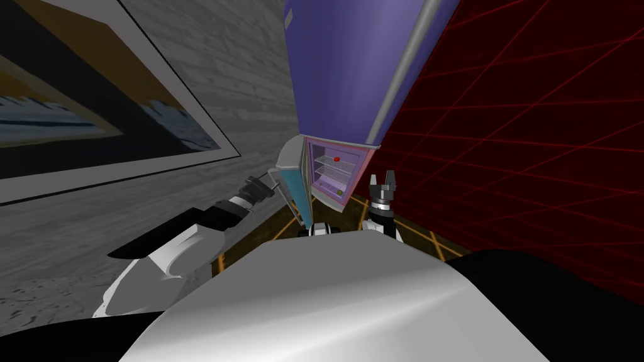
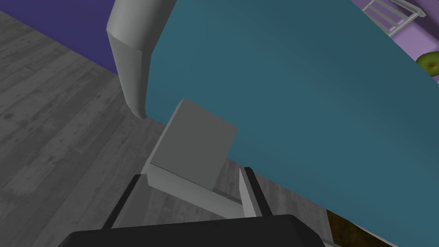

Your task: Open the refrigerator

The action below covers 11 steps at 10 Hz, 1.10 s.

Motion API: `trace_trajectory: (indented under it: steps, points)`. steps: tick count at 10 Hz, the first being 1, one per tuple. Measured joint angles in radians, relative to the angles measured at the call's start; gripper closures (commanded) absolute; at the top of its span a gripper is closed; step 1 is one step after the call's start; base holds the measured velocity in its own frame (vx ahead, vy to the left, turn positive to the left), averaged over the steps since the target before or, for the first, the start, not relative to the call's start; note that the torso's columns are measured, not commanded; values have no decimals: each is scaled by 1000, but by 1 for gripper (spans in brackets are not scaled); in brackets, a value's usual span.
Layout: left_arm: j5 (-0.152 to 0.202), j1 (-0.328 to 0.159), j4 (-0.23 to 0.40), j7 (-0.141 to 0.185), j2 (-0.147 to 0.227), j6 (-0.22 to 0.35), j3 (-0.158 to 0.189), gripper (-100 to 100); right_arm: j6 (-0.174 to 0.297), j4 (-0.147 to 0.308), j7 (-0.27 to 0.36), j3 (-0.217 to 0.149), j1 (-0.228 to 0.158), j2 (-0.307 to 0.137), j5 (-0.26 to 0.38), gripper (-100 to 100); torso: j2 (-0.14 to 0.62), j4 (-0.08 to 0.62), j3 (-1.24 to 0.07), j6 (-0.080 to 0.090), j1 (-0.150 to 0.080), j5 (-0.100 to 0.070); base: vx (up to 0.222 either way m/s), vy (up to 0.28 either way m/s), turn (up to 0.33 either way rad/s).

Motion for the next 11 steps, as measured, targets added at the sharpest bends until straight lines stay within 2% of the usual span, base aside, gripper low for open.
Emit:
trace_trajectory:
  steps: [4, 6, 7, 11]
  points:
    - [18, -8, -9, -5, 21, 3, -27, 100, 0, 0, 0, 0, 0, 0, 0, 0, -2, 1, -2, -5, 17, 5, -16, 212, -107]
    - [25, -4, -13, -9, 28, -1, -30, 100, 0, 0, 0, 0, 0, 0, 0, 0, -3, 1, -3, -6, 10, 3, 3, 117, 13]
    - [25, -4, -13, -9, 28, -2, -30, -100, 0, 0, 0, 0, 0, 0, 0, 0, -2, 1, -3, -5, 5, 1, -1, 21, -8]
    - [26, -9, 72, -19, 21, -23, -40, -100, 0, 0, 0, 0, 0, 0, 0, 0, -4, 0, -3, -5, 15, 5, -2, 10, -17]
